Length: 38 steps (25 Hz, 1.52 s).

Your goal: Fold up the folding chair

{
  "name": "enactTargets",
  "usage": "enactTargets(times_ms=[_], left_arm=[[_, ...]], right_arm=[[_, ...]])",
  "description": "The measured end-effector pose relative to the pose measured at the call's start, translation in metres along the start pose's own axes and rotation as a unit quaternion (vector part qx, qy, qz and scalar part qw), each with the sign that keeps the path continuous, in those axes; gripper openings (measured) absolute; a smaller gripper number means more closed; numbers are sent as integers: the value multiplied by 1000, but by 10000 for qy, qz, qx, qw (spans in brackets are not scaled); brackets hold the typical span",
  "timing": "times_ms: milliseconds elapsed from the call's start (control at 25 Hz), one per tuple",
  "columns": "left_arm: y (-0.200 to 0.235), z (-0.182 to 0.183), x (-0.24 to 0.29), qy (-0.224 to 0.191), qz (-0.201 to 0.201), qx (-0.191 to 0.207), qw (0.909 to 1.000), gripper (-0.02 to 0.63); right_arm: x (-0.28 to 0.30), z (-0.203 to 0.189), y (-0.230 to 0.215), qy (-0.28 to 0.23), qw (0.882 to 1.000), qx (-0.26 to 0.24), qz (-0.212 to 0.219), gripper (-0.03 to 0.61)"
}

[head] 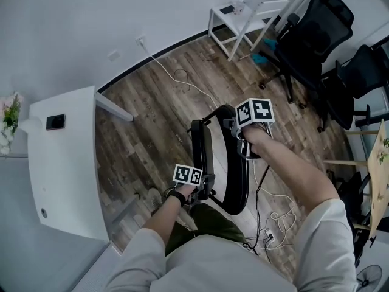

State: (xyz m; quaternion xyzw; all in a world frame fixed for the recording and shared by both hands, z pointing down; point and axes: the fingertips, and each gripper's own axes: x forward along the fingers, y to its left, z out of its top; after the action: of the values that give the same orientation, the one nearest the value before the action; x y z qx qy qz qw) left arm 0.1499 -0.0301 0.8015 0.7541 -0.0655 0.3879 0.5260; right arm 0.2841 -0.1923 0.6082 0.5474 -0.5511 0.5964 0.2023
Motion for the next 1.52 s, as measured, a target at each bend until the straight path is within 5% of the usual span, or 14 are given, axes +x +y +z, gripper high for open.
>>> enactTargets(times_ms=[360,880,1200,1400,1520], left_arm=[[-38,3,29,560,-324,634,9959,370],[-48,11,39,529,-590,577,9952,371],[-45,-2,-35,290,-627,448,9966,383],[-134,6,-128,-367,-1434,455,9879,383],[-174,10,-154,-723,-1278,644,9871,385]], right_arm=[[-2,1,16,-34,9998,178,23,156],[3,2,24,-42,9996,279,26,160],[14,-3,42,188,9998,-21,-90,150],[13,-2,46,205,9997,-70,-134,150],[17,-3,52,208,9996,-75,-182,150]])
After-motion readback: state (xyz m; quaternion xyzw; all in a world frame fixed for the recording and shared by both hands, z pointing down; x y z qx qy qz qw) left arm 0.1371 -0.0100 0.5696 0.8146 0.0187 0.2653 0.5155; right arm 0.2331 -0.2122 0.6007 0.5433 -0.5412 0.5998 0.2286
